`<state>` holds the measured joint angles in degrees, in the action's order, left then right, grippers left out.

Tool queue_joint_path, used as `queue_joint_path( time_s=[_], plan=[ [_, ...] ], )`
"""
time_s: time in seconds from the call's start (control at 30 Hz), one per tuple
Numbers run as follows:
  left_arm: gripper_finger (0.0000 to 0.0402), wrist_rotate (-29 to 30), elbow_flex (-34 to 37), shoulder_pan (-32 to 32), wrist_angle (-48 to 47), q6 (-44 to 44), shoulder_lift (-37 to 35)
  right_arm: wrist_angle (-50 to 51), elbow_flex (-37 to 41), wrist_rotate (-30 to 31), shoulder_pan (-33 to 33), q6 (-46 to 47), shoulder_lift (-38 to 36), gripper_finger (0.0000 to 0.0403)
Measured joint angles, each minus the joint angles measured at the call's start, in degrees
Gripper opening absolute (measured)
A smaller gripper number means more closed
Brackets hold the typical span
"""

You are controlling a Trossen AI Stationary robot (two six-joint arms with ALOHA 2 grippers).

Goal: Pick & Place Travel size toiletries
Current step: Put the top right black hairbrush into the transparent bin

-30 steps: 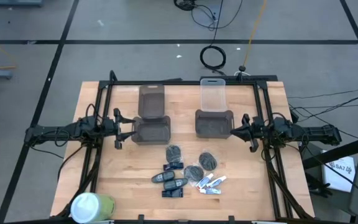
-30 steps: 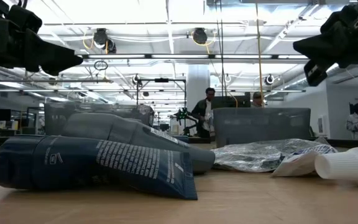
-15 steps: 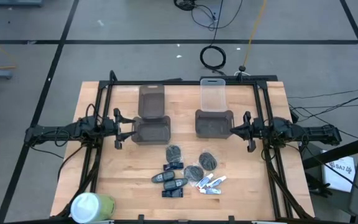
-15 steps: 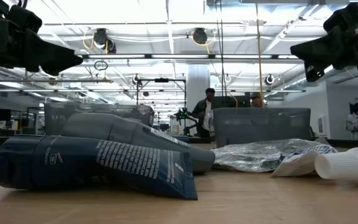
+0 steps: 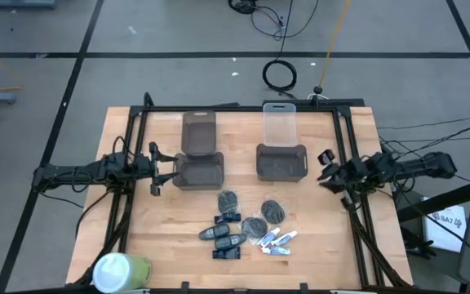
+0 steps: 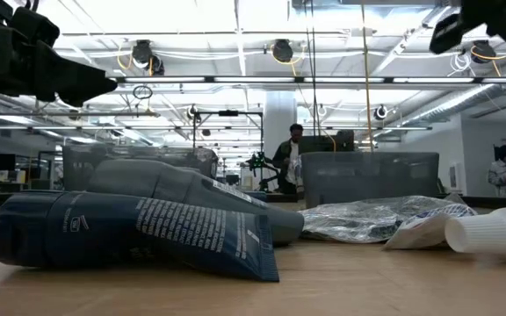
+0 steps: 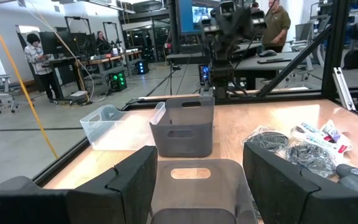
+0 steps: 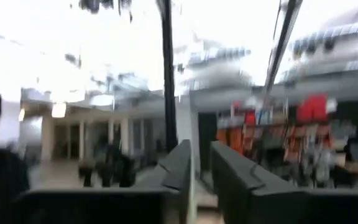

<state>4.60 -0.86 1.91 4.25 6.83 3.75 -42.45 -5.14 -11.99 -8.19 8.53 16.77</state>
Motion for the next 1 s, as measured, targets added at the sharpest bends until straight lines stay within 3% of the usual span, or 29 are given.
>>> queue_joint_path(
  time_s=[0.2,0.37,0.53,0.63,1.0],
  plan=[
    [0.0235,0.0,0.0,0.0,0.0,0.0,0.0,-0.1,-10.0,0.2,-6.2,-2.5,15.0,0.0172],
    [0.0234,0.0,0.0,0.0,0.0,0.0,0.0,14.0,-21.8,5.4,-11.2,-6.8,25.4,0.0217],
    [0.0235,0.0,0.0,0.0,0.0,0.0,0.0,35.8,-34.2,18.7,-14.8,-7.7,34.6,0.0223],
    [0.0235,0.0,0.0,0.0,0.0,0.0,0.0,41.4,-38.2,24.4,-16.5,-5.3,39.8,0.0220],
    [0.0235,0.0,0.0,0.0,0.0,0.0,0.0,42.8,-39.1,25.7,-20.2,4.1,55.2,0.0218]
  ],
)
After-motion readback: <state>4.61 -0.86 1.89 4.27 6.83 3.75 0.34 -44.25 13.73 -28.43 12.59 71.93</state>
